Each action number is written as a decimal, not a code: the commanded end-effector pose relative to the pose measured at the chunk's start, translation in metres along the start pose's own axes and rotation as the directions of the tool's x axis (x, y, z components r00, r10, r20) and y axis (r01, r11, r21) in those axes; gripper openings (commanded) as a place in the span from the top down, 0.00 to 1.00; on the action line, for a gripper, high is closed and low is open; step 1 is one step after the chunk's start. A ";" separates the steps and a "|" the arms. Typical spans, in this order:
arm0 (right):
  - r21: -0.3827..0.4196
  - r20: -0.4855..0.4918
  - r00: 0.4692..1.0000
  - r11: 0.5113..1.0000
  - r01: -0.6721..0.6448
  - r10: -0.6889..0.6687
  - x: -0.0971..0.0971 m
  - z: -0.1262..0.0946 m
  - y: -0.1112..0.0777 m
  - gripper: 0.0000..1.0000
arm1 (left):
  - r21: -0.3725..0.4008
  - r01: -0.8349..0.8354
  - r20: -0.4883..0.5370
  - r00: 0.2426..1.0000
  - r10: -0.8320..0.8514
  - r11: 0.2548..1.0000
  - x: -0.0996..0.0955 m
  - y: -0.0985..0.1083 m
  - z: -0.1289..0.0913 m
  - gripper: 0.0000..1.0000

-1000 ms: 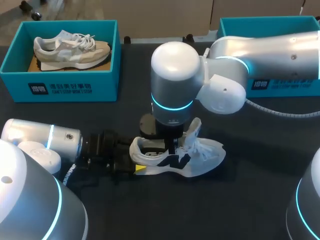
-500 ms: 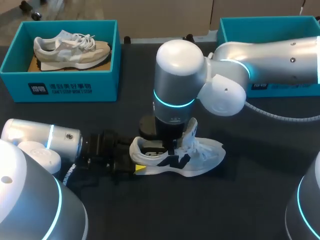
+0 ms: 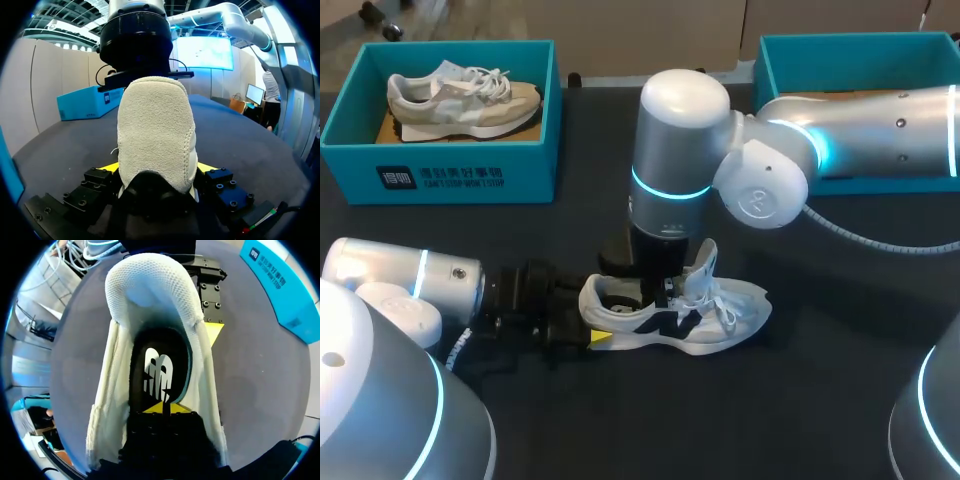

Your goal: Take the shoe out of the shoebox, open the shoe tongue, remove and reinsert the insole, then place the shoe into the shoebox

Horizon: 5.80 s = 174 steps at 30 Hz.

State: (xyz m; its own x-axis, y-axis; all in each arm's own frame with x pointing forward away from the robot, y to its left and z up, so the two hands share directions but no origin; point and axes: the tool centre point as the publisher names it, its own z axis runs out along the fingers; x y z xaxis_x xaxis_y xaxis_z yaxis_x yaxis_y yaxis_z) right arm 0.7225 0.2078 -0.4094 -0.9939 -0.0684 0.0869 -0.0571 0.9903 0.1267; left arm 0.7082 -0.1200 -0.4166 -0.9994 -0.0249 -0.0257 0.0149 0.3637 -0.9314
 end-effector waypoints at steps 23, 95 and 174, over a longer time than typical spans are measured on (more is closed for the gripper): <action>0.005 0.066 0.993 0.996 0.093 -0.093 0.006 -0.069 -0.022 1.00 | -0.003 0.000 -0.002 1.000 0.000 1.000 0.000 -0.001 0.001 1.00; -0.311 0.218 0.945 0.901 0.303 -0.243 -0.041 -0.113 0.030 0.00 | -0.003 0.000 -0.002 1.000 0.000 1.000 0.000 -0.001 0.001 1.00; -0.500 -0.455 0.881 0.782 -0.372 0.128 -0.016 -0.087 0.054 1.00 | -0.003 0.000 -0.002 1.000 0.000 1.000 0.000 -0.001 0.001 1.00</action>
State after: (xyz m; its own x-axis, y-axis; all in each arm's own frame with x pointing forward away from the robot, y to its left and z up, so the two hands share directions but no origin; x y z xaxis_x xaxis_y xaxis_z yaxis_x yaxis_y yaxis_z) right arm 0.7414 0.2486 -0.3166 -0.8413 0.0154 0.5404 0.3746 0.7374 0.5621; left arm 0.7084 -0.1200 -0.4156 -0.9994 -0.0248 -0.0261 0.0154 0.3630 -0.9316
